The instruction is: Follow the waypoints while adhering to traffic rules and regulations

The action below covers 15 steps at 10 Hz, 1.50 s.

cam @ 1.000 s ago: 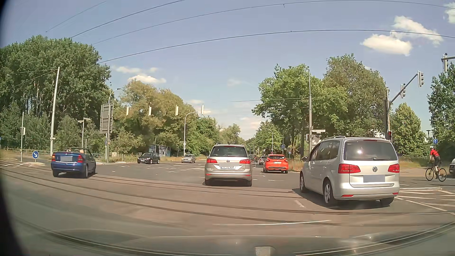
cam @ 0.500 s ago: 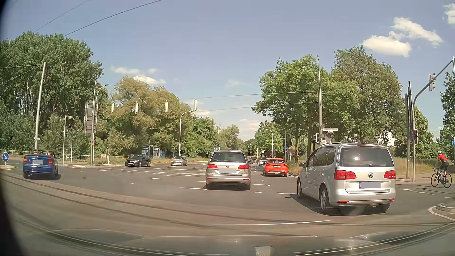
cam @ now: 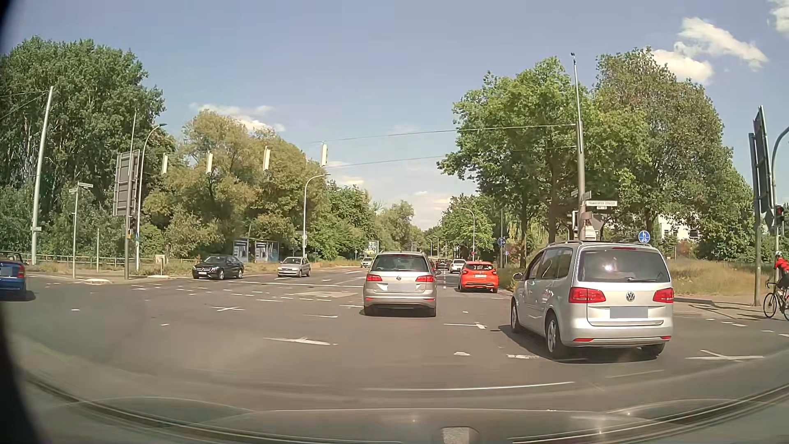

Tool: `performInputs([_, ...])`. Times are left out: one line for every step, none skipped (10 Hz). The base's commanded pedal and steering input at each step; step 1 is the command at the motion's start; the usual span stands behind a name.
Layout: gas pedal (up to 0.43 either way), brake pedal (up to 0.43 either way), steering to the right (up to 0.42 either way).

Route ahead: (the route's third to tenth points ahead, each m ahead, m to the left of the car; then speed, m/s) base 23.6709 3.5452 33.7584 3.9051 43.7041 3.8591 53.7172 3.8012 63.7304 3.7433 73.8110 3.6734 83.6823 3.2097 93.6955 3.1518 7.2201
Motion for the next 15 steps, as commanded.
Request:
performInputs([0.039, 0.03, -0.001])
performInputs([0.039, 0.03, -0.001])
performInputs([0.047, 0.03, -0.001])
performInputs([0.059, 0.03, -0.001])
performInputs([0.059, 0.03, -0.001])
performInputs([0.059, 0.03, 0.0])
performInputs([0.059, 0.03, 0.001])
performInputs([0.067, 0.03, 0.004])
performInputs([0.079, 0.03, 0.005])
performInputs([0.079, 0.03, 0.007])
performInputs([0.087, 0.03, 0.008])
performInputs([0.098, 0.03, 0.007])
performInputs([0.11, 0.03, 0.008])
performInputs([0.118, 0.03, 0.008])
performInputs([0.138, 0.03, 0.008])
